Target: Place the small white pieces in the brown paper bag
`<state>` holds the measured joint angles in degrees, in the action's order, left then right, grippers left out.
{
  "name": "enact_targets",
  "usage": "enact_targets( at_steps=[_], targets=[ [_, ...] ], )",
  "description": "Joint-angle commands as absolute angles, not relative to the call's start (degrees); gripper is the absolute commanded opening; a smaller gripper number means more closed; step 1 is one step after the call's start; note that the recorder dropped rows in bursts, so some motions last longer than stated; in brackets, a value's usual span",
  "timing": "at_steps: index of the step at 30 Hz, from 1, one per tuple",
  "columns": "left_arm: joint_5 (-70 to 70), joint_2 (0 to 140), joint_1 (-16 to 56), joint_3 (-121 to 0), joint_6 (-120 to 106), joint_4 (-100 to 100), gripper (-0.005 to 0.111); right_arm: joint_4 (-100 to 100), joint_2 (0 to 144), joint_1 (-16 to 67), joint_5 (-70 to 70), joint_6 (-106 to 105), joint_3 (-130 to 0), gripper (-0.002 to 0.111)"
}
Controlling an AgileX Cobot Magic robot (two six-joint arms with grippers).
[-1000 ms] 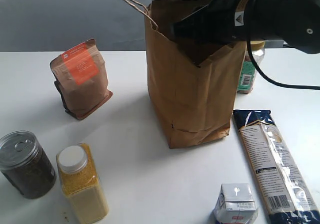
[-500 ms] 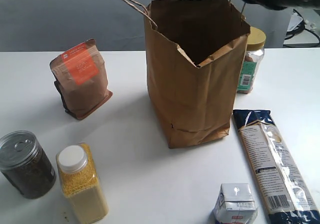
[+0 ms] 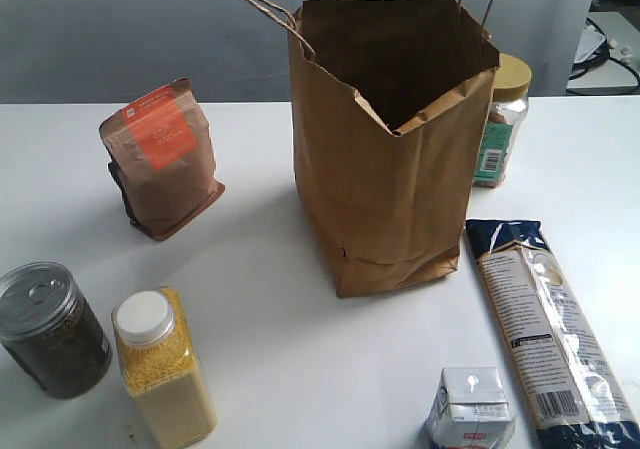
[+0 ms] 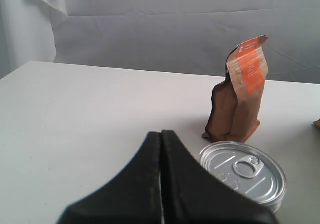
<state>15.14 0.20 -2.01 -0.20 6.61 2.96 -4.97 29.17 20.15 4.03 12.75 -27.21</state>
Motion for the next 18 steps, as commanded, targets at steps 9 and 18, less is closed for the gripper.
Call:
enact_targets(
  at_steps=[9,18],
  targets=[
    [14.9,0.0,-1.7,0.0,6.9,2.5,0.0,3.0,4.7,11.4,2.6,12.0,-8.6,0.0],
    [14.9,0.0,-1.7,0.0,6.9,2.5,0.0,7.2,0.0,10.5,2.3,6.1,-3.2,0.0]
  ],
)
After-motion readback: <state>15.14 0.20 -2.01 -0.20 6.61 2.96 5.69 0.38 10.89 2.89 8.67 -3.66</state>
